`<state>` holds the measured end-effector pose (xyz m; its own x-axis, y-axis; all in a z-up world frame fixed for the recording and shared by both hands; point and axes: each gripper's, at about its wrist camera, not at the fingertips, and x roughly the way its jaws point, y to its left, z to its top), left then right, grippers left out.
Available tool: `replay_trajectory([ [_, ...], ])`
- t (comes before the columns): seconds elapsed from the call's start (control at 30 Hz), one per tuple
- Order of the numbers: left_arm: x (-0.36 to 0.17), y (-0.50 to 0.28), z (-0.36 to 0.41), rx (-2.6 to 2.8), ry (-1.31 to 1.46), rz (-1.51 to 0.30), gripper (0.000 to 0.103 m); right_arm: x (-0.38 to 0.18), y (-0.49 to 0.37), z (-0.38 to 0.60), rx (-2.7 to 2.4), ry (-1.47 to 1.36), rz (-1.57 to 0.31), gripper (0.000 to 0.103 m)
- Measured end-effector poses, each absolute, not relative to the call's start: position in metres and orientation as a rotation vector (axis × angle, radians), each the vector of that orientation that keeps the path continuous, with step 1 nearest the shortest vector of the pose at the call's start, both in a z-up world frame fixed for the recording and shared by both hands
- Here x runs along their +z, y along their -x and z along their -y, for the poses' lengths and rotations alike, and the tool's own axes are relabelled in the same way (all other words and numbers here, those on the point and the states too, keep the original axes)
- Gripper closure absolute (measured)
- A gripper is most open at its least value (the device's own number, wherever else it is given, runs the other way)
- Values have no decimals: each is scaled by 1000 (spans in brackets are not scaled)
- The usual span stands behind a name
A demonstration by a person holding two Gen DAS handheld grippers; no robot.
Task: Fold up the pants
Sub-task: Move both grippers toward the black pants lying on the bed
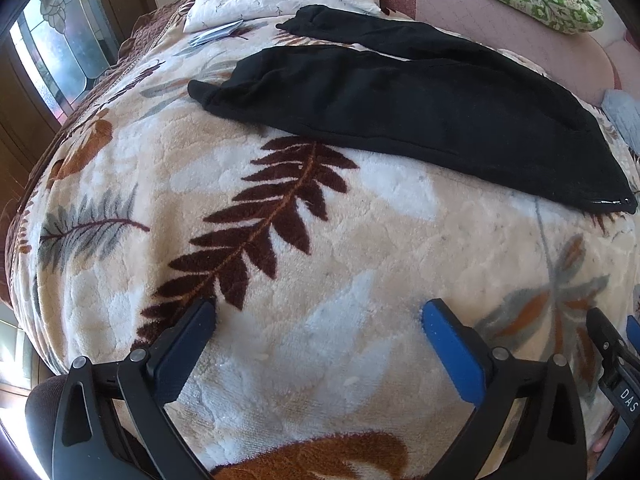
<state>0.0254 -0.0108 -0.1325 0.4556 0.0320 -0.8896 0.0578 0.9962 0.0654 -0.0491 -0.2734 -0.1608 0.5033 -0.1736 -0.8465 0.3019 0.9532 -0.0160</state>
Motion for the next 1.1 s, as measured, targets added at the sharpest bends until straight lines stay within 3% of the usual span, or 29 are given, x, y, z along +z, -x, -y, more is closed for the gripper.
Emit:
replay_trajectory([
  [0.2,-107,-11,11,-43,-117,-1015,3,-154,41,272,-300,-119,-1073,0],
  [0.37,-73,3,16,-35,-134,-887,6,-125,50,267,-327,-60,-945,0],
  [0.5,-58,8,22,-68,-164,-872,21,-103,61,262,-313,-60,-838,0],
  [1.1,-39,15,32,-92,-163,-826,21,-96,60,261,-252,-42,-782,0],
])
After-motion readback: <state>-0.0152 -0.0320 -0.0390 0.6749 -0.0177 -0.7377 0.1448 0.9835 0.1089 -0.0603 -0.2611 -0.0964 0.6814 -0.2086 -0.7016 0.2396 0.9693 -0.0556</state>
